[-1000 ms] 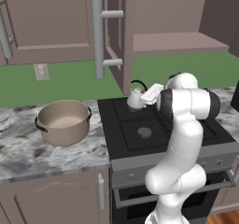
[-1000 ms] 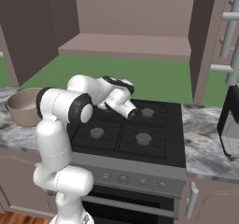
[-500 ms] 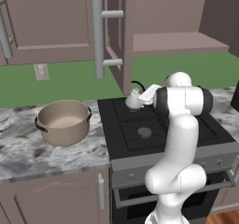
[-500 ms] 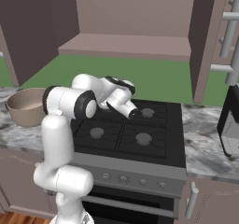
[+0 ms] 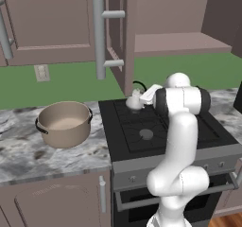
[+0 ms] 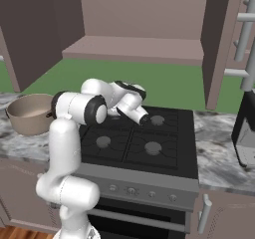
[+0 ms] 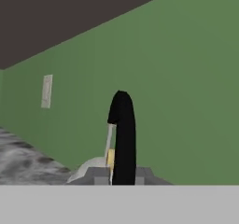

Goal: Pick the kettle from the cabinet and place it on a stove burner. Then pick the pot from the counter and place it on another stove burner. Finally, turn both burners on.

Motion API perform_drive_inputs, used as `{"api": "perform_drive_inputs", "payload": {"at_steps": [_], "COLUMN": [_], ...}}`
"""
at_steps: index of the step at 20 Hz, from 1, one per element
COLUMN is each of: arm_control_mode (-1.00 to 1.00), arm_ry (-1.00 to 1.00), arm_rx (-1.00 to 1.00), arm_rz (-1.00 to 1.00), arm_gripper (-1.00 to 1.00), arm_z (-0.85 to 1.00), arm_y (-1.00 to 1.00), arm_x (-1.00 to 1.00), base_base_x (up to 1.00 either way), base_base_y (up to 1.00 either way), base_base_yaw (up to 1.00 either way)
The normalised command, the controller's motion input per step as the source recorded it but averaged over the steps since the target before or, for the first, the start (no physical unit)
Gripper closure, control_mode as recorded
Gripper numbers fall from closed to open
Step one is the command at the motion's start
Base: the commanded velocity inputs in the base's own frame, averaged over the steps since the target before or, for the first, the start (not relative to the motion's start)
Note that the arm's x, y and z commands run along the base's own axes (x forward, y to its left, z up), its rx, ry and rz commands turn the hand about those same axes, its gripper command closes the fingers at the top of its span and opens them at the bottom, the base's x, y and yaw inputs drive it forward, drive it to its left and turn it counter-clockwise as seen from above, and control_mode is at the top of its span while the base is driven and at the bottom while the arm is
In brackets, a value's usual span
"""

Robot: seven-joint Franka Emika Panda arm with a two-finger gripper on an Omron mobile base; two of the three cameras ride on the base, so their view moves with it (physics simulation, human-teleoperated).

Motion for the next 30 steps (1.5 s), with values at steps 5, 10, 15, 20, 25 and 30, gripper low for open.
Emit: {"api": "perform_drive_inputs", "payload": {"at_steps": [5, 10, 15, 20, 25, 30], "arm_control_mode": [-1.0, -1.0, -1.0, -1.0, -1.0, -1.0], "arm_ry": [-0.01, 0.0, -0.05, 0.0, 0.0, 0.0], "arm_rx": [0.0, 0.0, 0.0, 0.0, 0.0, 0.0], "arm_rz": [0.0, 0.0, 0.0, 0.0, 0.0, 0.02], "arm_gripper": [1.0, 1.0, -1.0, -1.0, -1.0, -1.0], "arm_z": [-0.15, -0.13, -0.08, 0.0, 0.0, 0.0], "arm_y": [0.0, 0.04, 0.1, 0.07, 0.02, 0.0], "arm_x": [0.21, 0.04, 0.0, -0.05, 0.0, 0.0], "base_base_x": [0.0, 0.0, 0.0, 0.0, 0.0, 0.0], "base_base_y": [0.0, 0.0, 0.0, 0.0, 0.0, 0.0], "base_base_yaw": [0.0, 0.0, 0.0, 0.0, 0.0, 0.0]}}
